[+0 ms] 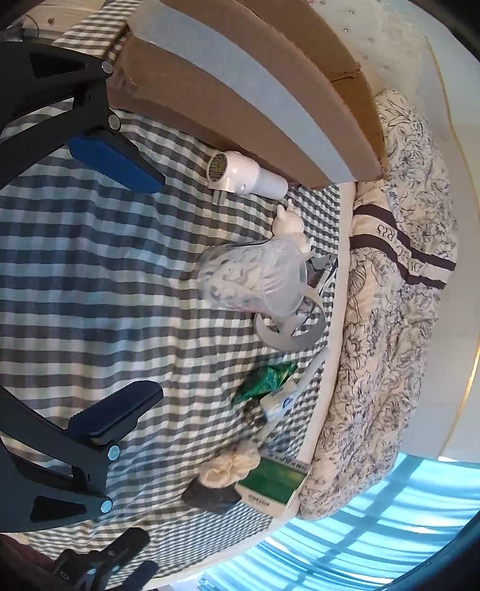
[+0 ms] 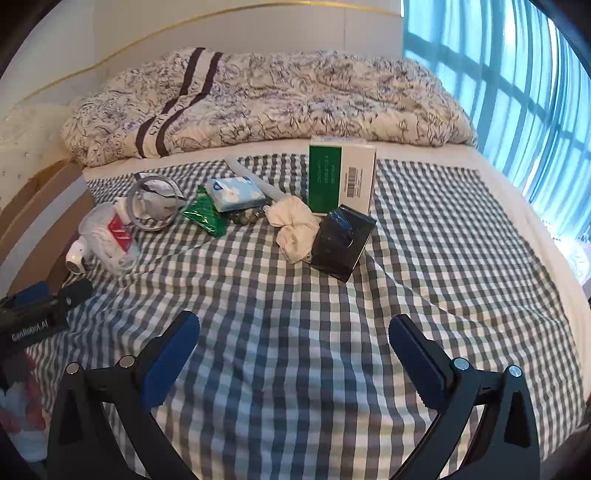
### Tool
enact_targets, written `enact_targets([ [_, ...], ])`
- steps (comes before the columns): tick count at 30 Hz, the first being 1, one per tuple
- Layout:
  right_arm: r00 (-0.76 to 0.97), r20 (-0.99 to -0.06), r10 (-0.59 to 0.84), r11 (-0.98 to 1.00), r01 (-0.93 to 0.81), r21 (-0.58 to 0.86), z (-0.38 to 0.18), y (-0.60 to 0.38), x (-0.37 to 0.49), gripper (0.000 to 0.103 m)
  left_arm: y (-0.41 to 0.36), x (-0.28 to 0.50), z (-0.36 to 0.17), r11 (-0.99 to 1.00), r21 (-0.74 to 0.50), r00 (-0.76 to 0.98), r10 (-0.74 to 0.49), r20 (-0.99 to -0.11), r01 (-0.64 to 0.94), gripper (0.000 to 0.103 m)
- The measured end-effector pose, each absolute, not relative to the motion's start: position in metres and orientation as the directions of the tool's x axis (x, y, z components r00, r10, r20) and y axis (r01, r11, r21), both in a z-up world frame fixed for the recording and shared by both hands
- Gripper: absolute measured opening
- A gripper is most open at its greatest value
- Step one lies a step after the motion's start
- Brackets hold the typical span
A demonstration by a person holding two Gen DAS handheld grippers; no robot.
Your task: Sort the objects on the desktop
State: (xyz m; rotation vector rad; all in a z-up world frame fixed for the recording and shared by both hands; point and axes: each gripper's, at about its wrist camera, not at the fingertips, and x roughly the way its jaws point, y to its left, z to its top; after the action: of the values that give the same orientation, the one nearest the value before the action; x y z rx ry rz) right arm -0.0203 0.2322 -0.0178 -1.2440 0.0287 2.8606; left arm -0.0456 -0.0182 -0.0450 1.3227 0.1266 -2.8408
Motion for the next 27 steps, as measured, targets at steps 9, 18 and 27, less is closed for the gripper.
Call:
enact_targets([
  [9,-0.642,-0.765,0.049,-0.995,-0.095,0.015,-0.037,0.262,-0.064,0.102,-0.015,-0.096,-0.063,-0.997,-0.048,-0.64,0.0,-0.768,0.058,0.103],
  [18,-0.638,-0.769,0.045,-0.976,-0.191,0.102,-0.044,0.28,-0.11,0.096,-0.014,-0.127,-0.077,-0.995,-0.07,-0.644,0.012,-0.765,0.064,0.103],
  [27,-0.6,-0.799,0.034,-0.945,-0.28,0.17,-0.061,0.293,-0.128,0.064,-0.02,-0.143,-0.092,-0.994,-0.052,-0.63,-0.019,-0.776,0.094,0.103],
])
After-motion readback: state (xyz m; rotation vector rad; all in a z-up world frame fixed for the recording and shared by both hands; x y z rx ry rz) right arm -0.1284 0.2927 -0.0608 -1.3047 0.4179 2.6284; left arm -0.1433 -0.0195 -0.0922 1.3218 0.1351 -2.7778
